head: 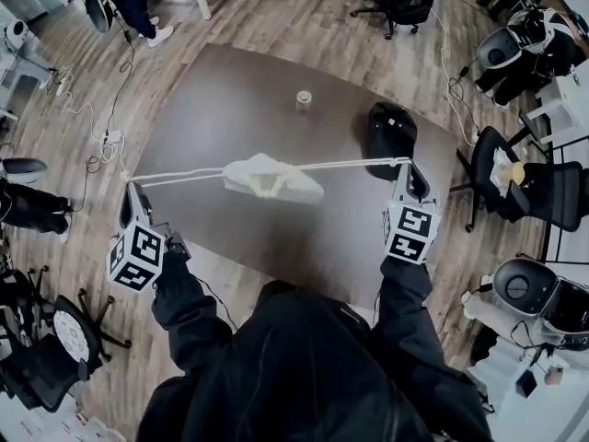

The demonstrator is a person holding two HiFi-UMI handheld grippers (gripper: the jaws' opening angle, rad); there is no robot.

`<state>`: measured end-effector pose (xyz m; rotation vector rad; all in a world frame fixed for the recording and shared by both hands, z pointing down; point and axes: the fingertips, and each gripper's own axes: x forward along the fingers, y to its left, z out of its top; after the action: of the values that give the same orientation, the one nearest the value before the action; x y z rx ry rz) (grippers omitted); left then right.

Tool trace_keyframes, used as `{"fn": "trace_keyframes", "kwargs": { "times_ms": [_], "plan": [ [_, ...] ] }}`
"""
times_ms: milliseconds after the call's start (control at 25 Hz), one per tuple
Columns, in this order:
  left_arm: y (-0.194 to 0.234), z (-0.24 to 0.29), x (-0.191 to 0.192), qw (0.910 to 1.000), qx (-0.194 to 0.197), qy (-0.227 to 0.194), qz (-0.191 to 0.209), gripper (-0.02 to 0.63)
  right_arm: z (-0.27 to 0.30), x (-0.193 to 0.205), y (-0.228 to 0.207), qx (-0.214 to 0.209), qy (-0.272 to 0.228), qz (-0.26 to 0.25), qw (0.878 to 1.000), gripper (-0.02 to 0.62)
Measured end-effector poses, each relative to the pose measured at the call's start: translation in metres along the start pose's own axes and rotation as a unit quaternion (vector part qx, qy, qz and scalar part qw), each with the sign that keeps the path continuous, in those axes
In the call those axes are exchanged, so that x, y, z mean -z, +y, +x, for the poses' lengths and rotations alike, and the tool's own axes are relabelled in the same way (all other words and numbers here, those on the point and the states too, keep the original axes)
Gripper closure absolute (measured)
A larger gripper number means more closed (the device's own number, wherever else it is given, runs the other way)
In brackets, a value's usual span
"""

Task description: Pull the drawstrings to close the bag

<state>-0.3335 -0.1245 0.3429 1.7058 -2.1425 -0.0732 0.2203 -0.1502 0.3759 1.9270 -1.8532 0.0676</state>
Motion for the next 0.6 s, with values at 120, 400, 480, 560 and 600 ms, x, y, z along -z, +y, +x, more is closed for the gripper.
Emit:
{"fn": "trace_keyframes", "kwargs": {
  "times_ms": [120,400,480,560,600],
  "plan": [
    [0.009,0.002,0.003,0.9997,-0.004,0.002,-0.023,0.572,0.0,0.013,-0.012,0.011,0.011,0.007,1.0,0.569],
    [0.023,0.002,0.005,0.9994,-0.024,0.007,-0.025,0.572,0.003,0.021,-0.021,0.017,0.025,0.026,0.999,0.569],
    [0.02,0.001,0.013,0.9995,-0.018,0.02,-0.019,0.572,0.003,0.027,-0.016,-0.003,0.032,0.03,0.999,0.571],
    [0.013,0.001,0.028,0.999,-0.001,0.043,-0.007,0.572,0.005,0.039,-0.012,-0.024,0.043,0.035,0.998,0.569],
    [0.009,0.003,0.037,0.9984,0.007,0.055,-0.003,0.572,0.005,0.045,-0.01,-0.032,0.049,0.037,0.998,0.57]
  ]
}}
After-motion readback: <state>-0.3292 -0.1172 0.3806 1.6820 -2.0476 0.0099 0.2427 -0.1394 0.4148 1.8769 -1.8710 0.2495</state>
